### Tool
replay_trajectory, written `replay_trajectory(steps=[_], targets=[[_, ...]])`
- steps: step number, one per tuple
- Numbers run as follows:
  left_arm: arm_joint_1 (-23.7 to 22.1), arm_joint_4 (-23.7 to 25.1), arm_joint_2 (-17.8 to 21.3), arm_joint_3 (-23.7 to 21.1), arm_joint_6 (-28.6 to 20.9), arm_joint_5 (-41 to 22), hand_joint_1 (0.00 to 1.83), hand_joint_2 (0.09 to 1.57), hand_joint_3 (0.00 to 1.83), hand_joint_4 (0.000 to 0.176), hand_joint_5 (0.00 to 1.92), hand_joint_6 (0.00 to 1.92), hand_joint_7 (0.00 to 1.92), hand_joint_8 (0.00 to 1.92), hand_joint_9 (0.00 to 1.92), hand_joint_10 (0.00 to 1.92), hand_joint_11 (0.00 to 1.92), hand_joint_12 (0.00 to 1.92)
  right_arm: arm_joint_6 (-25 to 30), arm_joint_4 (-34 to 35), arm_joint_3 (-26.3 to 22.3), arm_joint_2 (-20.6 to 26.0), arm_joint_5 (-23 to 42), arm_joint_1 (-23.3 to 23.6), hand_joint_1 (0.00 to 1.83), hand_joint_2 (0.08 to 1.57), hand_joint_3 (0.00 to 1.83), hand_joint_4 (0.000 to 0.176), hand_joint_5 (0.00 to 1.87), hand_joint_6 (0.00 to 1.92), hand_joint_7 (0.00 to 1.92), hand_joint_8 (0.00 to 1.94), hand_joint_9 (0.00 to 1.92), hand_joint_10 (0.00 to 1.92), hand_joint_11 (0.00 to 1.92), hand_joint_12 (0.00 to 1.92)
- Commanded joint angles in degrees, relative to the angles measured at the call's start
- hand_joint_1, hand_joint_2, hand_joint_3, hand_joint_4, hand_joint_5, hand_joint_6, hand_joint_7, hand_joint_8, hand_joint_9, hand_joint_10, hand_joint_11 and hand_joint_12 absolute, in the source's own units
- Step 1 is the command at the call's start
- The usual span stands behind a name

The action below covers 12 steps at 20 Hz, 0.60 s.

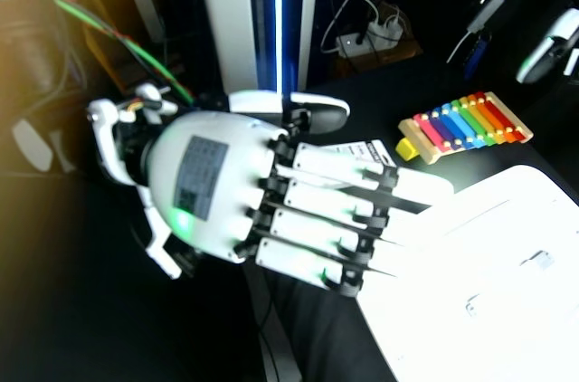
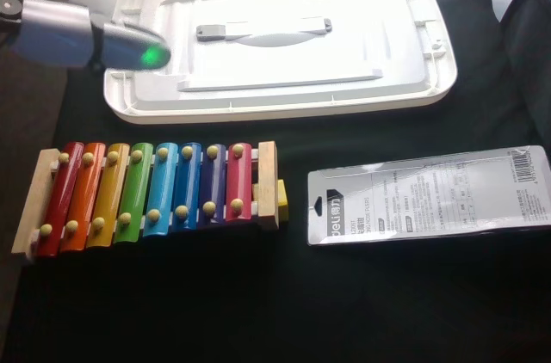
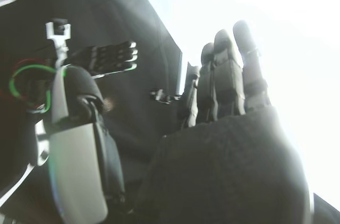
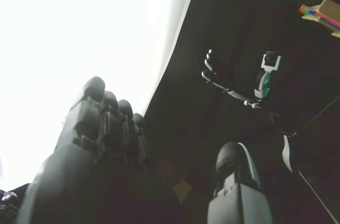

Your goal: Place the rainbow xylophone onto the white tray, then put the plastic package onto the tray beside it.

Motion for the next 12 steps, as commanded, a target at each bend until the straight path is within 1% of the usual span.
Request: replay_trajectory(steps=[1, 2, 3, 4, 5, 6, 7, 8, 9, 10, 11, 12], targets=[[-0.3, -1.6, 0.8, -0.4, -0.5, -6.7, 0.61, 0.91, 0.00, 0.013, 0.00, 0.00, 0.17, 0.00, 0.22, 0.00, 0.00, 0.72, 0.4, 3.0, 0.2, 0.0, 6.3, 0.9, 0.45, 1.06, 0.00, 0.019, 0.07, 0.00, 0.11, 0.00, 0.06, 0.00, 0.00, 0.34], [-0.1, -1.5, 1.2, -0.7, -0.5, -7.1, 0.60, 0.89, 0.00, 0.000, 0.00, 0.00, 0.17, 0.00, 0.22, 0.00, 0.00, 0.73, 0.4, 3.0, 0.2, -0.1, 6.3, 0.9, 0.45, 1.06, 0.00, 0.015, 0.06, 0.00, 0.11, 0.00, 0.07, 0.00, 0.00, 0.40], [0.5, -1.3, 2.0, -1.3, -0.6, -7.7, 0.55, 0.83, 0.00, 0.000, 0.00, 0.00, 0.17, 0.00, 0.22, 0.00, 0.00, 0.69, 0.4, 3.0, 0.2, -0.1, 6.3, 0.9, 0.45, 1.06, 0.00, 0.015, 0.07, 0.01, 0.11, 0.00, 0.07, 0.01, 0.00, 0.41], [1.4, -0.9, 3.3, -2.3, -0.6, -8.1, 0.54, 0.79, 0.00, 0.000, 0.00, 0.00, 0.17, 0.00, 0.22, 0.00, 0.00, 0.66, 0.4, 3.0, 0.2, -0.2, 6.3, 0.9, 0.46, 1.05, 0.00, 0.020, 0.07, 0.00, 0.10, 0.00, 0.07, 0.00, 0.00, 0.39], [1.8, -0.2, 3.9, -2.8, -1.2, -8.1, 0.53, 0.77, 0.00, 0.000, 0.00, 0.00, 0.13, 0.00, 0.18, 0.00, 0.00, 0.55, 0.4, 3.0, 0.3, -0.3, 6.3, 0.9, 0.47, 1.06, 0.00, 0.020, 0.08, 0.00, 0.11, 0.00, 0.07, 0.00, 0.00, 0.35], [1.9, 1.4, 4.5, -3.1, -3.1, -8.2, 0.51, 0.74, 0.00, 0.000, 0.00, 0.00, 0.13, 0.00, 0.18, 0.00, 0.00, 0.59, 0.4, 3.0, 0.3, -0.4, 6.3, 0.9, 0.45, 1.05, 0.00, 0.016, 0.09, 0.01, 0.12, 0.01, 0.09, 0.01, 0.00, 0.34], [1.9, 3.2, 4.8, -3.1, -5.3, -8.2, 0.48, 0.74, 0.00, 0.007, 0.00, 0.00, 0.11, 0.00, 0.17, 0.00, 0.00, 0.60, 0.4, 3.0, 0.4, -0.5, 6.3, 0.9, 0.46, 1.05, 0.00, 0.020, 0.11, 0.01, 0.13, 0.00, 0.09, 0.01, 0.00, 0.32], [1.9, 4.4, 5.1, -3.3, -6.6, -8.0, 0.48, 0.74, 0.00, 0.015, 0.00, 0.00, 0.10, 0.00, 0.16, 0.00, 0.00, 0.64, 0.4, 3.0, 0.4, -0.5, 6.3, 0.9, 0.46, 1.05, 0.00, 0.024, 0.14, 0.01, 0.14, 0.00, 0.10, 0.01, 0.00, 0.38], [1.9, 5.4, 5.4, -3.7, -7.2, -7.6, 0.49, 0.75, 0.01, 0.027, 0.00, 0.00, 0.11, 0.00, 0.16, 0.00, 0.00, 0.65, 0.4, 3.0, 0.4, -0.6, 6.3, 0.9, 0.48, 1.06, 0.00, 0.019, 0.14, 0.00, 0.14, 0.00, 0.10, 0.01, 0.00, 0.39], [2.0, 6.6, 5.9, -4.3, -7.3, -6.8, 0.49, 0.76, 0.01, 0.022, 0.00, 0.00, 0.12, 0.01, 0.17, 0.00, 0.00, 0.66, 0.4, 3.0, 0.4, -0.6, 6.3, 0.9, 0.49, 1.06, 0.00, 0.021, 0.14, 0.00, 0.14, 0.00, 0.11, 0.01, 0.00, 0.39], [2.2, 7.9, 6.3, -5.2, -7.3, -5.4, 0.49, 0.75, 0.00, 0.035, 0.00, 0.00, 0.12, 0.01, 0.16, 0.00, 0.00, 0.65, 0.4, 3.0, 0.4, -0.6, 6.3, 0.9, 0.50, 1.06, 0.00, 0.024, 0.15, 0.00, 0.14, 0.00, 0.11, 0.01, 0.00, 0.42], [2.5, 8.4, 6.3, -5.5, -7.5, -5.0, 0.51, 0.74, 0.00, 0.058, 0.00, 0.00, 0.10, 0.00, 0.14, 0.00, 0.00, 0.59, 0.4, 3.0, 0.4, -0.6, 6.3, 0.9, 0.50, 1.06, 0.00, 0.022, 0.15, 0.00, 0.13, 0.00, 0.10, 0.00, 0.00, 0.41]])
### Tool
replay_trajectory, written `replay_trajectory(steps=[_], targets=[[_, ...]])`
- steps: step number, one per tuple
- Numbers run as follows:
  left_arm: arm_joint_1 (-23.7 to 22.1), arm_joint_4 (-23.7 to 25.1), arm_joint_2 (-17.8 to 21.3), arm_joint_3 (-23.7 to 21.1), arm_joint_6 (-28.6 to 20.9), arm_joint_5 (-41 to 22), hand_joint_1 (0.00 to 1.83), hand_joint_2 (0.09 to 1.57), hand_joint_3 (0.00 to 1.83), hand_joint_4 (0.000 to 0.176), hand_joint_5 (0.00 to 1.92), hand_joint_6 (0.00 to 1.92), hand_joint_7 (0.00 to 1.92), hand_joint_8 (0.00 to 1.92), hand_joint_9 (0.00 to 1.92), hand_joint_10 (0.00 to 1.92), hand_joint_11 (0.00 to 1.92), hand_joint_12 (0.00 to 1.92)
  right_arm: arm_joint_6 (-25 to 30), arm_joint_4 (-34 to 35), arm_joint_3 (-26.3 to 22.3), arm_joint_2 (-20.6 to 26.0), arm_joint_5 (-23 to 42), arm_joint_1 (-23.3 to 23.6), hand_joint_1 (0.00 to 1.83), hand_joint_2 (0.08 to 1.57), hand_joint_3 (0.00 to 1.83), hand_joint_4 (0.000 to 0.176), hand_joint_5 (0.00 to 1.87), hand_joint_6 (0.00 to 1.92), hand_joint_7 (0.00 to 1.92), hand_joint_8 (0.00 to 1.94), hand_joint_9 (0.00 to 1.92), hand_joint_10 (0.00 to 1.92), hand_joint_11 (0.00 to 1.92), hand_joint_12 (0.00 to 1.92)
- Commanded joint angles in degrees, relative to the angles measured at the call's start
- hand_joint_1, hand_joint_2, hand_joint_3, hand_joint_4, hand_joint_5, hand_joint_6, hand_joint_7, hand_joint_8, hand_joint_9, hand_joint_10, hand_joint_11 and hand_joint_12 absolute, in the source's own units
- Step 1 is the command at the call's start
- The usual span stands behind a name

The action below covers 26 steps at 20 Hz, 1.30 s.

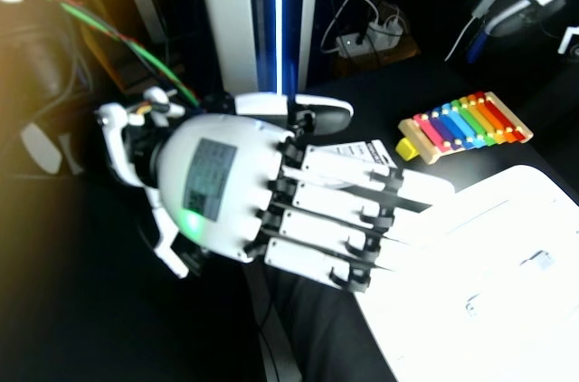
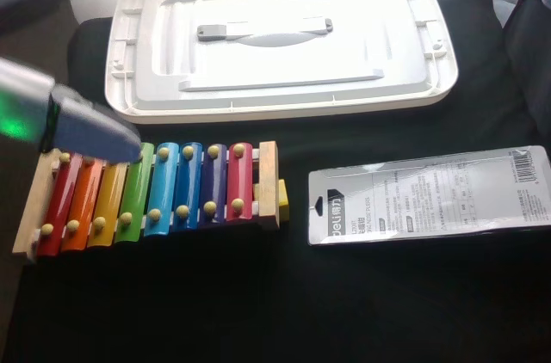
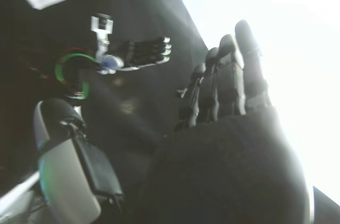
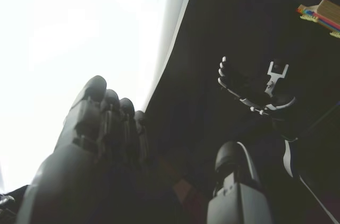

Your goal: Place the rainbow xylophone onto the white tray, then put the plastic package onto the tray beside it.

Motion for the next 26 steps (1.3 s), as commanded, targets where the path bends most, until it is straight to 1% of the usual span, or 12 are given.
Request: replay_trajectory(steps=[1, 2, 6, 10, 12, 13, 14, 15, 17, 20, 24, 26], targets=[[-0.4, -1.7, 0.2, -0.2, -1.0, -4.0, 0.54, 0.73, 0.00, 0.068, 0.00, 0.00, 0.12, 0.00, 0.16, 0.00, 0.03, 0.53, 0.4, 3.0, 0.3, -0.1, 6.1, 0.9, 0.52, 1.07, 0.00, 0.020, 0.15, 0.00, 0.13, 0.00, 0.10, 0.00, 0.00, 0.40], [-0.3, 0.2, 0.1, -0.6, -2.6, -3.1, 0.57, 0.71, 0.00, 0.082, 0.00, 0.00, 0.12, 0.00, 0.17, 0.00, 0.06, 0.44, 0.5, 3.0, 0.3, -0.1, 6.2, 0.9, 0.52, 1.07, 0.00, 0.027, 0.16, 0.01, 0.13, 0.00, 0.10, 0.00, 0.00, 0.40], [-0.3, 6.6, 0.1, -1.3, -7.5, 0.0, 0.57, 0.69, 0.01, 0.024, 0.00, 0.00, 0.06, 0.00, 0.12, 0.00, 0.05, 0.36, 0.5, 3.0, 0.4, -0.2, 6.2, 1.0, 0.54, 1.02, 0.00, 0.050, 0.22, 0.01, 0.15, 0.00, 0.11, 0.00, 0.00, 0.43], [-0.3, 10.2, 0.0, -1.3, -10.2, 2.6, 0.61, 0.66, 0.00, 0.041, 0.00, 0.00, 0.05, 0.00, 0.10, 0.00, 0.13, 0.12, 0.5, 3.0, 0.7, -0.9, 6.2, 1.1, 0.68, 1.00, 0.00, 0.034, 0.39, 0.01, 0.19, 0.00, 0.12, 0.00, 0.00, 0.50], [-0.3, 11.6, -0.6, -1.1, -10.7, 3.8, 0.61, 0.65, 0.00, 0.091, 0.00, 0.00, 0.06, 0.00, 0.10, 0.00, 0.14, 0.11, 0.5, 3.0, 0.7, -1.0, 6.2, 1.1, 0.77, 0.97, 0.00, 0.037, 0.44, 0.02, 0.20, 0.01, 0.13, 0.01, 0.00, 0.49], [-0.3, 12.5, -1.2, -0.9, -11.4, 4.5, 0.60, 0.66, 0.00, 0.138, 0.00, 0.00, 0.06, 0.00, 0.09, 0.00, 0.13, 0.10, 0.5, 3.0, 0.8, -1.1, 6.2, 1.1, 0.81, 0.94, 0.00, 0.035, 0.45, 0.01, 0.21, 0.00, 0.13, 0.00, 0.00, 0.46], [-0.3, 13.0, -1.6, -0.7, -11.8, 4.9, 0.60, 0.66, 0.00, 0.136, 0.00, 0.00, 0.05, 0.00, 0.07, 0.00, 0.12, 0.10, 0.5, 3.0, 0.8, -1.1, 6.2, 1.1, 0.84, 0.93, 0.00, 0.035, 0.46, 0.01, 0.22, 0.00, 0.13, 0.00, 0.00, 0.41], [0.0, 13.5, -2.1, -0.3, -12.6, 5.2, 0.60, 0.68, 0.01, 0.072, 0.00, 0.00, 0.01, 0.00, 0.02, 0.00, 0.08, 0.08, 0.5, 3.0, 0.8, -1.1, 6.2, 1.1, 0.88, 0.92, 0.00, 0.035, 0.46, 0.00, 0.22, 0.00, 0.14, 0.00, 0.00, 0.43], [1.0, 13.6, -3.3, 0.7, -13.4, 6.1, 0.66, 0.68, 0.00, 0.000, 0.00, 0.00, 0.01, 0.00, 0.03, 0.01, 0.08, 0.08, 0.5, 3.0, 0.7, -1.1, 6.2, 1.1, 0.92, 0.91, 0.00, 0.027, 0.46, 0.00, 0.19, 0.00, 0.09, 0.00, 0.00, 0.30], [2.5, 13.7, -4.8, 1.7, -14.2, 6.9, 0.60, 0.65, 0.00, 0.000, 0.00, 0.00, 0.00, 0.00, 0.03, 0.00, 0.09, 0.08, 0.5, 3.0, 0.7, -1.1, 6.2, 1.3, 0.90, 0.89, 0.00, 0.020, 0.46, 0.00, 0.15, 0.00, 0.01, 0.00, 0.00, 0.01], [2.8, 16.4, -6.1, 2.0, -15.1, 8.7, 0.58, 0.66, 0.00, 0.026, 0.00, 0.00, 0.00, 0.00, 0.00, 0.00, 0.04, 0.05, 0.5, 3.0, 0.8, -1.1, 6.2, 1.4, 0.90, 0.88, 0.00, 0.016, 0.45, 0.00, 0.11, 0.00, 0.00, 0.00, 0.00, 0.00], [2.9, 18.4, -6.7, 2.4, -17.6, 8.6, 0.54, 0.65, 0.00, 0.018, 0.00, 0.00, 0.00, 0.00, 0.02, 0.01, 0.05, 0.05, 0.5, 3.0, 0.8, -1.1, 6.2, 1.4, 0.91, 0.88, 0.00, 0.019, 0.46, 0.00, 0.13, 0.01, 0.00, 0.00, 0.00, 0.00]])
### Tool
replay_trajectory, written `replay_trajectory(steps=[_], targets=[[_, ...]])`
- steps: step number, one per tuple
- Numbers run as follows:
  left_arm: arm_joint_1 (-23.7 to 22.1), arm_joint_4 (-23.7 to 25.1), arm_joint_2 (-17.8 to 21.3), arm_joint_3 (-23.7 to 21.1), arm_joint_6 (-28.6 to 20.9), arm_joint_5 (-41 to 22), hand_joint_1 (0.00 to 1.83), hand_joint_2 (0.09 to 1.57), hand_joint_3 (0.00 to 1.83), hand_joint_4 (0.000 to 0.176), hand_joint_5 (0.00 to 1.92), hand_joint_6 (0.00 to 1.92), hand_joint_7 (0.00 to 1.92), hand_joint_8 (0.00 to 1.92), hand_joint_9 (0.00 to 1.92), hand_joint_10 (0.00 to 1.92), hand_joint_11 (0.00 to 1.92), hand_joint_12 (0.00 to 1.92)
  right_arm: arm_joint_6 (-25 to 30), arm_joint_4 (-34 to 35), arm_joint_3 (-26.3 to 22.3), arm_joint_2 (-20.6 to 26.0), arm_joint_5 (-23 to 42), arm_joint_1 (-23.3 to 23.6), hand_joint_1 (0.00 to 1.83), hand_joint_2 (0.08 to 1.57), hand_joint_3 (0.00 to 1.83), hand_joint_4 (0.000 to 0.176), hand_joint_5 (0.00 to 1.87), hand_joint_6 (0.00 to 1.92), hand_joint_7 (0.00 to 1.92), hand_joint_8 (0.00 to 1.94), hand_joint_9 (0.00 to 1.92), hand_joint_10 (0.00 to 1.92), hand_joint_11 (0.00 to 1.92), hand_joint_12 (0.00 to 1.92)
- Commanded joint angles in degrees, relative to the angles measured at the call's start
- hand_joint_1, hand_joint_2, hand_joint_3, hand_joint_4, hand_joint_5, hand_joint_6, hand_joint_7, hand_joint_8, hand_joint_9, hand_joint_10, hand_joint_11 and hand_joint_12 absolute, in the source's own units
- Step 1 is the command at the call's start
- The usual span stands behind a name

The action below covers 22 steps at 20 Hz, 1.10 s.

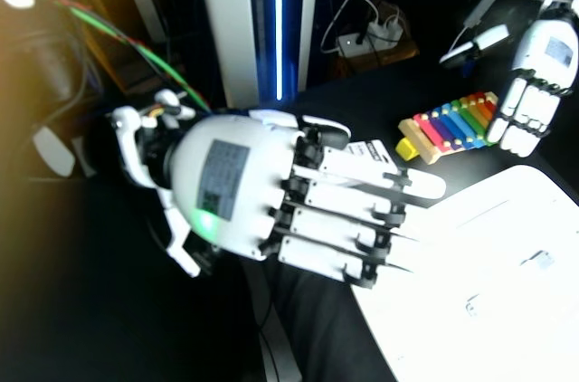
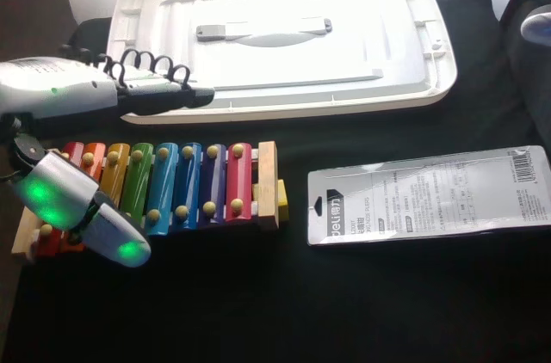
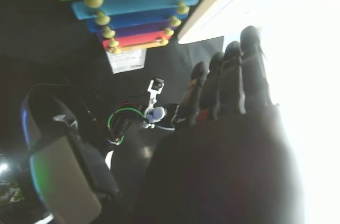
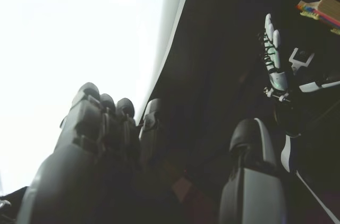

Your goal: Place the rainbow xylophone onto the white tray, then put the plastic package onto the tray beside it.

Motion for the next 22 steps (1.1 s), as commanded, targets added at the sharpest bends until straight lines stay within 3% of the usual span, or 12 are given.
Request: replay_trajectory(steps=[1, 5, 8, 10, 11, 13, 14, 15, 17, 20, 21, 22], targets=[[-0.3, -1.1, -0.5, 0.1, -1.5, -3.7, 0.52, 0.65, 0.00, 0.036, 0.00, 0.00, 0.00, 0.00, 0.02, 0.01, 0.05, 0.06, 0.5, 2.9, 0.3, 0.0, 6.3, 1.0, 0.91, 0.88, 0.00, 0.021, 0.46, 0.00, 0.15, 0.01, 0.00, 0.00, 0.00, 0.00], [0.1, -1.0, -1.2, 0.5, -1.5, -3.7, 0.55, 0.62, 0.00, 0.046, 0.00, 0.00, 0.00, 0.00, 0.01, 0.00, 0.05, 0.05, 0.5, 2.8, 0.4, -0.2, 6.3, 1.0, 0.91, 0.87, 0.00, 0.025, 0.46, 0.00, 0.14, 0.00, 0.00, 0.00, 0.00, 0.00], [0.5, -1.1, -1.8, 1.0, -1.6, -3.8, 0.51, 0.65, 0.00, 0.028, 0.00, 0.00, 0.00, 0.00, 0.02, 0.00, 0.07, 0.06, 0.5, 2.8, 0.4, -0.3, 6.3, 1.0, 0.92, 0.85, 0.00, 0.039, 0.47, 0.00, 0.13, 0.00, 0.00, 0.00, 0.00, 0.00], [0.6, -1.1, -2.5, 1.7, -1.9, -3.7, 0.53, 0.63, 0.00, 0.057, 0.00, 0.00, 0.00, 0.00, 0.00, 0.00, 0.06, 0.05, 0.5, 2.7, 0.4, -0.3, 6.3, 1.0, 0.89, 0.86, 0.00, 0.029, 0.48, 0.01, 0.17, 0.01, 0.04, 0.01, 0.00, 0.00], [0.6, -1.0, -2.9, 2.1, -1.9, -3.4, 0.53, 0.63, 0.00, 0.057, 0.00, 0.00, 0.00, 0.00, 0.00, 0.00, 0.06, 0.05, 0.5, 2.7, 0.4, -0.3, 6.3, 1.0, 0.89, 0.86, 0.00, 0.029, 0.48, 0.01, 0.17, 0.01, 0.04, 0.01, 0.00, 0.00], [0.6, -0.8, -4.2, 3.4, -1.9, -2.3, 0.54, 0.63, 0.00, 0.030, 0.00, 0.00, 0.00, 0.00, 0.01, 0.01, 0.09, 0.06, 0.5, 2.3, 0.4, -0.5, 6.3, 1.0, 0.91, 0.86, 0.00, 0.036, 0.50, 0.01, 0.18, 0.01, 0.05, 0.01, 0.00, 0.00], [0.6, -0.8, -4.5, 3.8, -1.9, -1.9, 0.55, 0.63, 0.00, 0.031, 0.00, 0.00, 0.00, 0.00, 0.01, 0.00, 0.08, 0.05, 0.5, 2.2, 0.4, -0.6, 6.3, 1.0, 0.92, 0.86, 0.00, 0.030, 0.50, 0.01, 0.18, 0.01, 0.05, 0.01, 0.01, 0.00], [0.6, -0.9, -4.8, 4.2, -1.9, -1.7, 0.55, 0.63, 0.00, 0.023, 0.00, 0.00, 0.00, 0.00, 0.01, 0.00, 0.08, 0.05, 0.5, 2.1, 0.4, -0.7, 6.3, 1.0, 0.92, 0.87, 0.00, 0.041, 0.51, 0.01, 0.18, 0.01, 0.04, 0.01, 0.00, 0.00], [0.6, -0.9, -5.4, 4.8, -1.9, -1.1, 0.59, 0.62, 0.00, 0.042, 0.00, 0.00, 0.00, 0.00, 0.01, 0.00, 0.05, 0.04, 0.5, 1.9, 0.4, -0.8, 6.3, 1.0, 0.94, 0.88, 0.00, 0.026, 0.51, 0.01, 0.19, 0.01, 0.06, 0.01, 0.01, 0.00], [0.7, -0.5, -6.3, 5.4, -1.9, -0.3, 0.56, 0.62, 0.00, 0.034, 0.00, 0.00, 0.00, 0.00, 0.00, 0.00, 0.04, 0.03, 0.5, 1.5, 0.4, -0.9, 6.2, 1.0, 0.98, 0.88, 0.00, 0.029, 0.52, 0.01, 0.20, 0.01, 0.07, 0.01, 0.02, 0.01], [0.8, -0.4, -6.6, 5.5, -1.9, -0.2, 0.56, 0.61, 0.00, 0.058, 0.00, 0.00, 0.00, 0.00, 0.01, 0.00, 0.05, 0.04, 0.5, 1.2, 0.4, -0.9, 6.2, 1.0, 1.02, 0.87, 0.00, 0.022, 0.52, 0.01, 0.23, 0.01, 0.09, 0.02, 0.04, 0.02], [1.0, -0.4, -6.8, 5.6, -1.9, -0.2, 0.56, 0.61, 0.00, 0.058, 0.00, 0.00, 0.00, 0.00, 0.01, 0.00, 0.05, 0.04, 0.5, 1.0, 0.4, -1.0, 6.2, 1.0, 1.02, 0.87, 0.00, 0.022, 0.52, 0.01, 0.23, 0.01, 0.09, 0.02, 0.04, 0.02]])
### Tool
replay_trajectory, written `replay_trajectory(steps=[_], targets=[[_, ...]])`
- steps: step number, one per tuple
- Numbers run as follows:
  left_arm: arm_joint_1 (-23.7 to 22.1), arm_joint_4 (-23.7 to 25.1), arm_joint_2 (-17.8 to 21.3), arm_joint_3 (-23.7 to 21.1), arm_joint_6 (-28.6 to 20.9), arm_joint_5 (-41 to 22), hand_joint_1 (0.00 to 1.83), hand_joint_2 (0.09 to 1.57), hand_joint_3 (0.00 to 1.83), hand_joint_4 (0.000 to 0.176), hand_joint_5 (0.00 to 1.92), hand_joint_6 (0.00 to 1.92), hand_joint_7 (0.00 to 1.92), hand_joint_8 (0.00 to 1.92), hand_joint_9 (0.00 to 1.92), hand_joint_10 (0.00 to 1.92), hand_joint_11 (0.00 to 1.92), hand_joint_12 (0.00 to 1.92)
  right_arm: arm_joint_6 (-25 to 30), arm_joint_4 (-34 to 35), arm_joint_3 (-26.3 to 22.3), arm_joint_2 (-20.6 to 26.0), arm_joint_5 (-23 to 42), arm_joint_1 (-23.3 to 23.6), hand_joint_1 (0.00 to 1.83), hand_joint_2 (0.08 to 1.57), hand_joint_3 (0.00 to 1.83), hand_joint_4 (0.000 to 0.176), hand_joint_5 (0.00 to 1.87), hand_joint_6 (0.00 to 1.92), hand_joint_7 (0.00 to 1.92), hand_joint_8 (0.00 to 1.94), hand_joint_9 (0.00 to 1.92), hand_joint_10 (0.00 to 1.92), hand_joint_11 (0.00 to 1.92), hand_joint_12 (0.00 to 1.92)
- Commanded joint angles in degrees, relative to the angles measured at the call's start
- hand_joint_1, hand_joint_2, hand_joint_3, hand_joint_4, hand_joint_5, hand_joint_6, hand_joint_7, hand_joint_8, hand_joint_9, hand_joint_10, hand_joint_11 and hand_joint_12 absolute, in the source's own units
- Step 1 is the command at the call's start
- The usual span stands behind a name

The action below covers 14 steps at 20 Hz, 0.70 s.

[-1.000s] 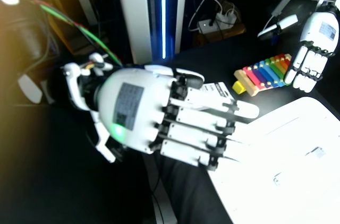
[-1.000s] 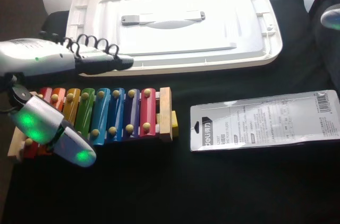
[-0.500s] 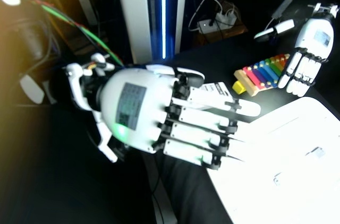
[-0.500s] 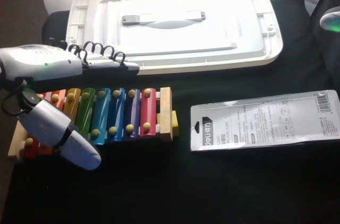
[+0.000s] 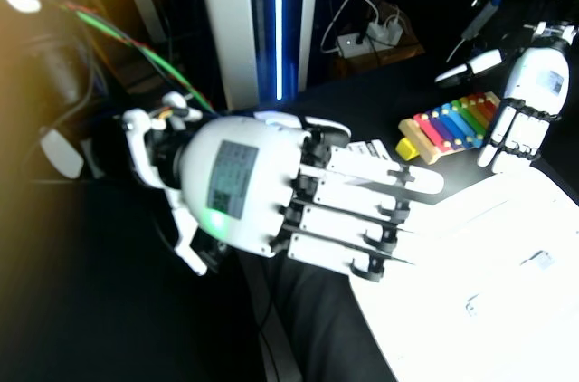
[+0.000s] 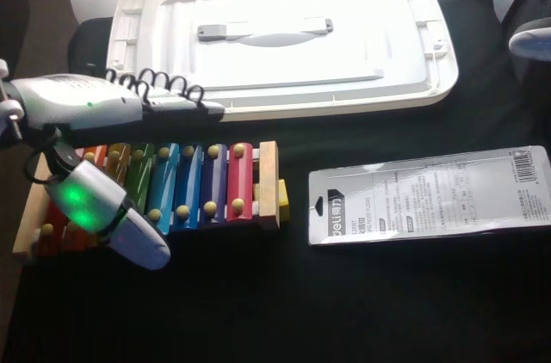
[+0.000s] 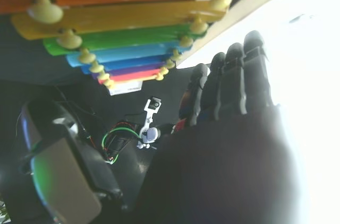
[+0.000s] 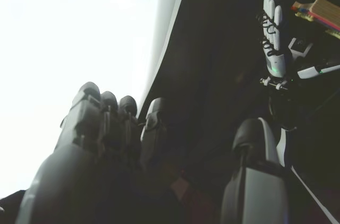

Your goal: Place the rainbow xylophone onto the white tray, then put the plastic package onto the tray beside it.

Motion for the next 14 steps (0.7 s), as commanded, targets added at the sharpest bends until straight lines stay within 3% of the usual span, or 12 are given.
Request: replay_trajectory(steps=[1, 2, 4, 6, 8, 9, 12, 13, 14], targets=[[-0.2, -1.5, -0.2, 0.3, -0.8, -3.3, 0.54, 0.61, 0.00, 0.055, 0.00, 0.00, 0.00, 0.00, 0.01, 0.00, 0.06, 0.04, 0.5, 2.8, 0.1, 0.0, 6.2, 0.8, 1.02, 0.88, 0.00, 0.018, 0.52, 0.01, 0.23, 0.01, 0.10, 0.02, 0.07, 0.03], [0.0, -1.5, -0.3, 0.3, -0.8, -3.4, 0.55, 0.62, 0.00, 0.077, 0.00, 0.00, 0.00, 0.00, 0.00, 0.00, 0.04, 0.03, 0.5, 2.8, 0.1, 0.0, 6.2, 0.8, 1.02, 0.88, 0.00, 0.030, 0.53, 0.01, 0.24, 0.01, 0.12, 0.02, 0.07, 0.04], [0.4, -1.5, -0.2, 0.2, -0.9, -3.5, 0.54, 0.62, 0.00, 0.084, 0.00, 0.00, 0.00, 0.00, 0.00, 0.00, 0.04, 0.03, 0.5, 2.7, 0.1, 0.0, 6.2, 0.8, 1.02, 0.88, 0.00, 0.033, 0.53, 0.01, 0.24, 0.01, 0.12, 0.02, 0.07, 0.04], [0.7, -1.4, -0.2, 0.1, -0.9, -3.5, 0.56, 0.60, 0.00, 0.078, 0.00, 0.00, 0.00, 0.00, 0.00, 0.00, 0.04, 0.03, 0.5, 2.5, 0.1, 0.0, 6.2, 0.9, 1.02, 0.89, 0.00, 0.015, 0.52, 0.00, 0.25, 0.01, 0.12, 0.01, 0.07, 0.04], [0.7, -1.0, -0.3, 0.1, -0.9, -3.4, 0.56, 0.60, 0.00, 0.086, 0.00, 0.00, 0.00, 0.00, 0.00, 0.00, 0.02, 0.02, 0.5, 2.5, 0.1, -0.1, 6.2, 0.9, 1.01, 0.88, 0.00, 0.012, 0.52, 0.00, 0.26, 0.01, 0.12, 0.01, 0.05, 0.04], [0.7, -1.0, -0.4, 0.1, -0.9, -3.1, 0.57, 0.61, 0.00, 0.096, 0.00, 0.00, 0.00, 0.00, 0.00, 0.00, 0.00, 0.01, 0.5, 2.5, 0.1, -0.1, 6.2, 0.9, 1.01, 0.88, 0.00, 0.022, 0.52, 0.00, 0.27, 0.01, 0.12, 0.01, 0.06, 0.05], [0.8, 0.2, -1.2, 0.2, -0.9, -1.9, 0.53, 0.57, 0.00, 0.088, 0.00, 0.00, 0.00, 0.00, 0.01, 0.01, 0.05, 0.03, 0.5, 2.5, 0.0, -0.2, 6.2, 0.9, 0.96, 0.85, 0.00, 0.036, 0.55, 0.01, 0.28, 0.01, 0.13, 0.01, 0.06, 0.06], [0.8, 0.5, -1.5, 0.3, -0.9, -1.6, 0.55, 0.56, 0.00, 0.080, 0.00, 0.00, 0.00, 0.00, 0.03, 0.01, 0.06, 0.03, 0.5, 2.5, 0.0, -0.2, 6.3, 0.9, 1.01, 0.88, 0.00, 0.032, 0.54, 0.01, 0.29, 0.01, 0.14, 0.01, 0.05, 0.06], [1.0, 0.9, -1.8, 0.4, -0.9, -1.1, 0.67, 0.55, 0.00, 0.087, 0.00, 0.00, 0.00, 0.00, 0.05, 0.01, 0.02, 0.02, 0.6, 2.5, 0.1, -0.2, 6.3, 0.9, 1.00, 0.86, 0.00, 0.037, 0.53, 0.00, 0.31, 0.01, 0.13, 0.00, 0.02, 0.05]])
